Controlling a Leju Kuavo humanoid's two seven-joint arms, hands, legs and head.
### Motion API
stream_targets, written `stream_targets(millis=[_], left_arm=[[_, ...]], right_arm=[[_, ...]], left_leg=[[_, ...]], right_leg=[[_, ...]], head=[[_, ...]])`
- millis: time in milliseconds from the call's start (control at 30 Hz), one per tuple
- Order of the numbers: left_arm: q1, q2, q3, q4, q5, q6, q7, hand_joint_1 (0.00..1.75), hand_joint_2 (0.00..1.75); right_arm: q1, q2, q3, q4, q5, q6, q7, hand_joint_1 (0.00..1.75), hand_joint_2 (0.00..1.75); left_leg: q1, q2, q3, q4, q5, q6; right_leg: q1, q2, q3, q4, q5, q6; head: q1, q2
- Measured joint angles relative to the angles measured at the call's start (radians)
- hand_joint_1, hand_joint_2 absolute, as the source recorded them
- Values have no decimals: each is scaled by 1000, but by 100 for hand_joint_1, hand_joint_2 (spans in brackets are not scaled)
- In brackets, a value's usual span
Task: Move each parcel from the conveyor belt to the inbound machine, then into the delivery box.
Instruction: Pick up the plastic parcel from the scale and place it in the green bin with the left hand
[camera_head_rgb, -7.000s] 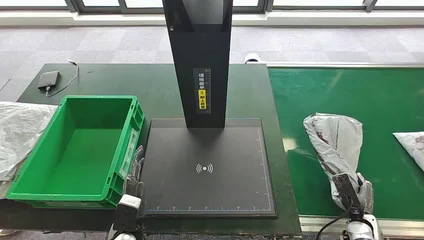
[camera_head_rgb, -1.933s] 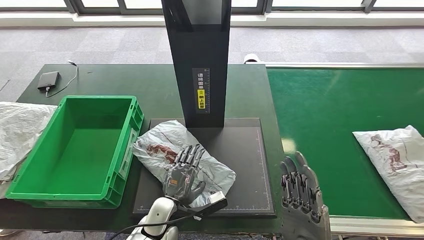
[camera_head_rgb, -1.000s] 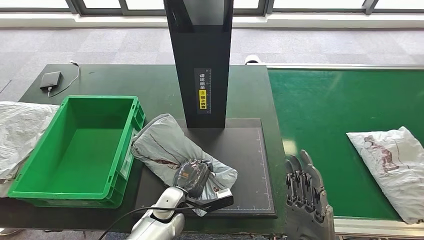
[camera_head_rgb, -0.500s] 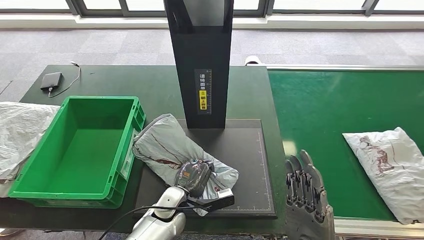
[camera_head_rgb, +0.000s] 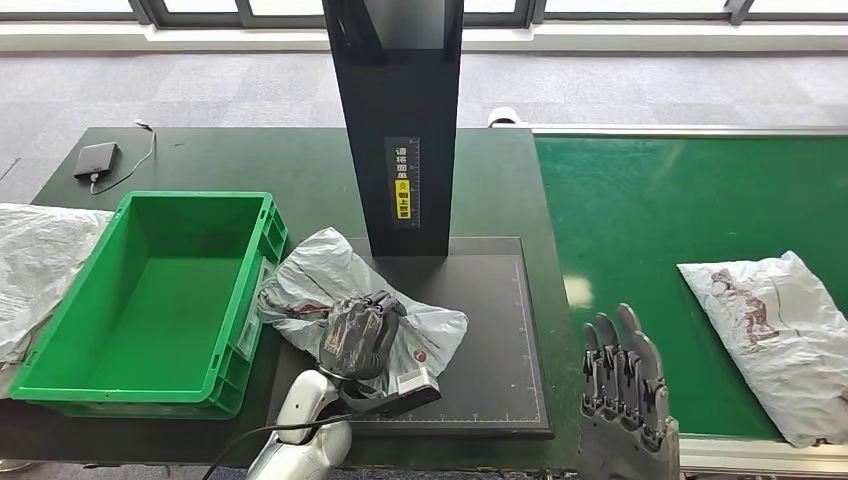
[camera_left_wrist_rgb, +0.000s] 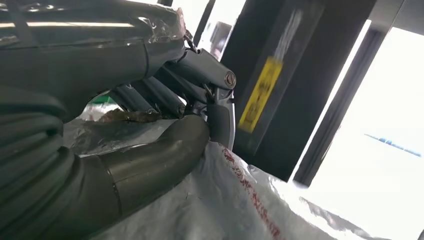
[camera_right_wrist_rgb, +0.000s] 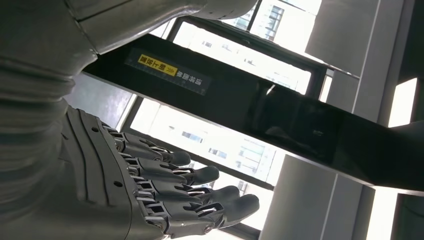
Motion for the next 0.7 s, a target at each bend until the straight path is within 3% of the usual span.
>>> stream_targets(millis=[233,700], left_arm=[[68,14,-7,-217,35,8,-61,175,175],[133,20,9,-332,34,8,-138,175,175]], right_arm=[[4,10,0,1,11,-7,0,0,175],[-17,14,0,28,-23,-11,0,0,175]], left_leg=[[0,0,-1,0,0,0],[0,0,-1,0,0,0]], right_leg=[[0,0,-1,0,-1,0],[0,0,-1,0,-1,0]], head=[[0,0],[0,0]])
